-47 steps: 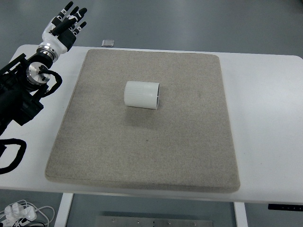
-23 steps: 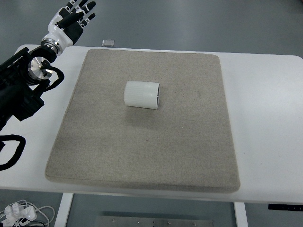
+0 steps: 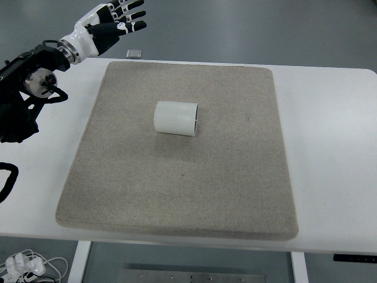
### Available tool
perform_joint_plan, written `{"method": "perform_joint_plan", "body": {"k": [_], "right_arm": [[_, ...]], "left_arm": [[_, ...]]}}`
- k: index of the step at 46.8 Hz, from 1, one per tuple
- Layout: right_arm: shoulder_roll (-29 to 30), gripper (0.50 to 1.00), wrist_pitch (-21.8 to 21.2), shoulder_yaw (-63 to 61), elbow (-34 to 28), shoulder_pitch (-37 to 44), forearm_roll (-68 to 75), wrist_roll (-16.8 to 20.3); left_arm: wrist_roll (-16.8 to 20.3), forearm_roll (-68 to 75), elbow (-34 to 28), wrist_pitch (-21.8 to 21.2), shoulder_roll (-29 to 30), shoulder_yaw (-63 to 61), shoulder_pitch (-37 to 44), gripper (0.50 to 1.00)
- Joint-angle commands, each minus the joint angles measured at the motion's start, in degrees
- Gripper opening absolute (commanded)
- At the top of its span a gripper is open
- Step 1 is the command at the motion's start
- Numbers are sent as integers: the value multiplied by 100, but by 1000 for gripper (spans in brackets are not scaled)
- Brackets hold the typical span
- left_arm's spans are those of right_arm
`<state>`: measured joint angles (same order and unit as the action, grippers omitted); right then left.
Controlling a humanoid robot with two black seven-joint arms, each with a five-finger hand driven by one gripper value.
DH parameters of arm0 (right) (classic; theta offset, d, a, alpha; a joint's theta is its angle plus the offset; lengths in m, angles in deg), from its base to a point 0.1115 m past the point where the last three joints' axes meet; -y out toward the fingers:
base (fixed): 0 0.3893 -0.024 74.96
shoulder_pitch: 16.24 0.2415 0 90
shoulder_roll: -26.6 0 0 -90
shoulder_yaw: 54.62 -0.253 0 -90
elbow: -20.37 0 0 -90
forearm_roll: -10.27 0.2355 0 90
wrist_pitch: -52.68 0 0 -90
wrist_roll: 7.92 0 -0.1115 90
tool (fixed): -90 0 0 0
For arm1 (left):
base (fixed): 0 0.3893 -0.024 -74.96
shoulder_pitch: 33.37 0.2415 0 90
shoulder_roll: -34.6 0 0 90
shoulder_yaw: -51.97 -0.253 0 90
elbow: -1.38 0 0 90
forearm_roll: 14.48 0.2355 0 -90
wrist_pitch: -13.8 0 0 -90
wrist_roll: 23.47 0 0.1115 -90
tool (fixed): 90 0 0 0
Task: Flip white cup upright
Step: 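Reach the left hand over the white cup lying on its side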
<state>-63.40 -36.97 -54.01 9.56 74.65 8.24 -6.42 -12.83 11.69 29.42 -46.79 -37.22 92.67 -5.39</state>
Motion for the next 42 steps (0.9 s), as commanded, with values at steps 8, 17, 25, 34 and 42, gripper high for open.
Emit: {"method": "perform_joint_plan", "body": {"k": [8, 17, 25, 34, 42], "right_arm": [[0, 952, 0, 0, 0, -1, 0, 0], [0, 952, 0, 0, 0, -1, 0, 8], [0, 952, 0, 0, 0, -1, 0, 0], [0, 952, 0, 0, 0, -1, 0, 0], [0, 952, 0, 0, 0, -1, 0, 0]], "left_arm": [[-1, 1513, 992, 12, 327, -1, -3, 994], [-10, 2410, 1704, 12, 503, -124, 32, 994], [-19, 2876, 2100, -24, 661, -388, 32, 994], [-19, 3772, 2241, -32, 740, -687, 32, 994], [-19, 4405, 2531, -32, 811, -941, 23, 994]]}}
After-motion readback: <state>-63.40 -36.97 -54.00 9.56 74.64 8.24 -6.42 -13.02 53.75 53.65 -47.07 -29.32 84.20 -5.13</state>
